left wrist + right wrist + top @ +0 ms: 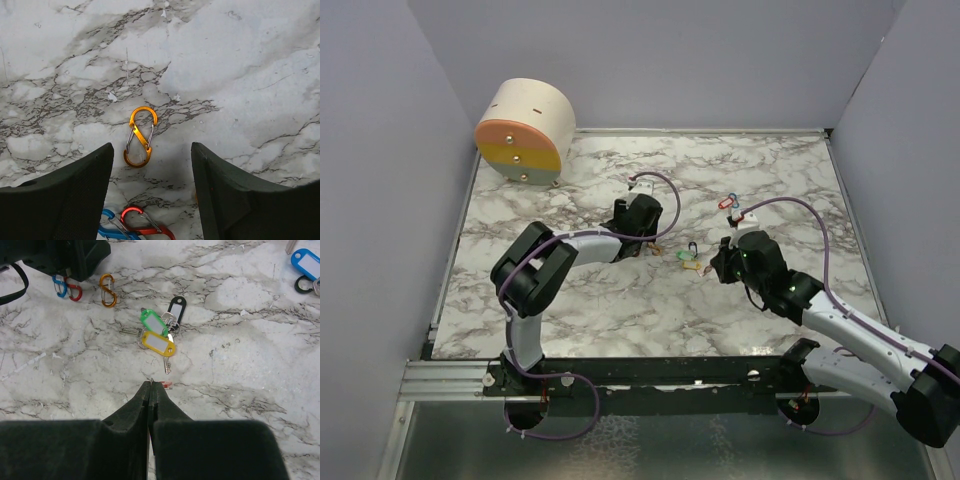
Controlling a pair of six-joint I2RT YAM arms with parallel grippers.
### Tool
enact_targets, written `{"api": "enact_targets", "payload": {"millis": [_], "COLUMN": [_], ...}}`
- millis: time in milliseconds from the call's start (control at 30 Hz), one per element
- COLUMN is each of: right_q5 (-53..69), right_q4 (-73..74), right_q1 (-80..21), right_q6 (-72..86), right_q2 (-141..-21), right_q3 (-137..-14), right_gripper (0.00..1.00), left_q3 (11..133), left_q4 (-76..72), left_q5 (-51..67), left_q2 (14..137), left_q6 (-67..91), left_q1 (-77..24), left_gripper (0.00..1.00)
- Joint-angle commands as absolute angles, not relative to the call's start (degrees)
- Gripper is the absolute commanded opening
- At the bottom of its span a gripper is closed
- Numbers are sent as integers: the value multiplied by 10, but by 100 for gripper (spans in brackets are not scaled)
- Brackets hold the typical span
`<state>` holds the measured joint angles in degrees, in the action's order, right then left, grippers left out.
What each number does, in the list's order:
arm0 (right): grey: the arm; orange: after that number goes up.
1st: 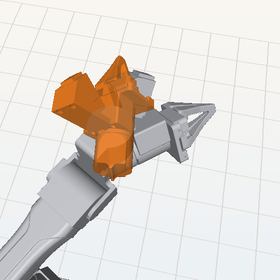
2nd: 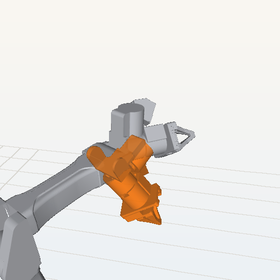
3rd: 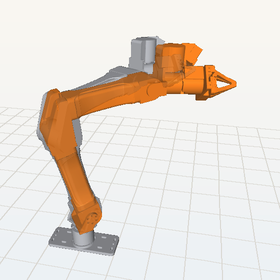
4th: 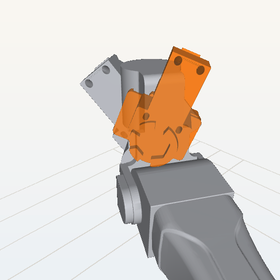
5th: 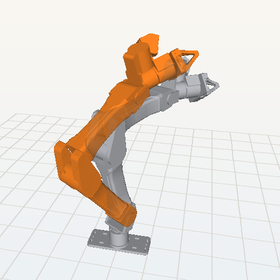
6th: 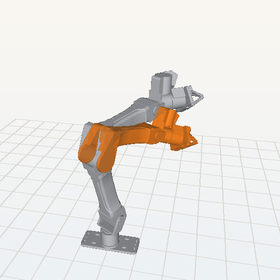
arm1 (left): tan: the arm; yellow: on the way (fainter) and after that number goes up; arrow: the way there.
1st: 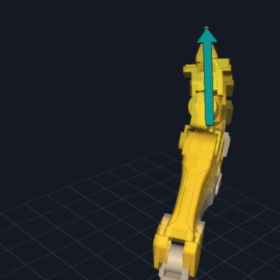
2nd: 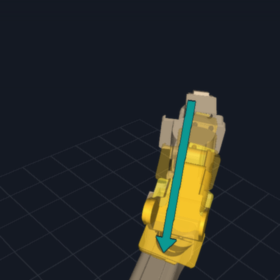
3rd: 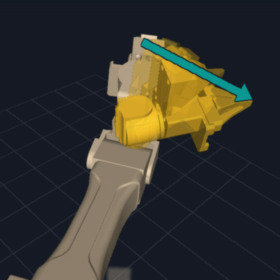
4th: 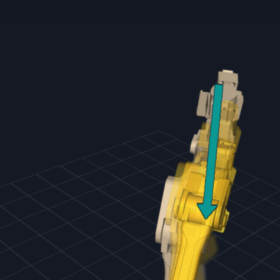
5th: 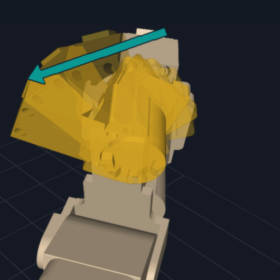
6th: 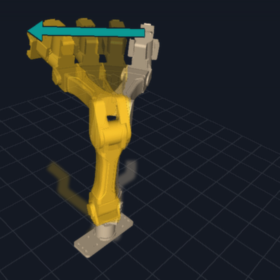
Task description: Put the keys on the keyring
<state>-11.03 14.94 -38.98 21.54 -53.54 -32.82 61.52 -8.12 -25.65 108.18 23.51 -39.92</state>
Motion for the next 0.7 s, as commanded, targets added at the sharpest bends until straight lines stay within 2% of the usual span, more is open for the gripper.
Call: {"api": "enact_targets", "payload": {"millis": [0, 400, 667], "right_q5": [-107, -108, -107], "right_q4": [142, 140, 138], "right_q1": [-388, -388, -388], "right_q6": [210, 210, 209], "right_q2": [-523, -528, -532], "right_q3": [-328, -329, -329], "right_gripper": [1, 1, 1], "left_q3": [634, 620, 617], "left_q4": [-68, -91, -94], "left_q5": [-273, -236, -226], "left_q2": [1106, 1118, 1127], "left_q6": [224, 227, 226], "left_q1": [-391, -362, -357], "left_gripper": [66, 63, 53]}}
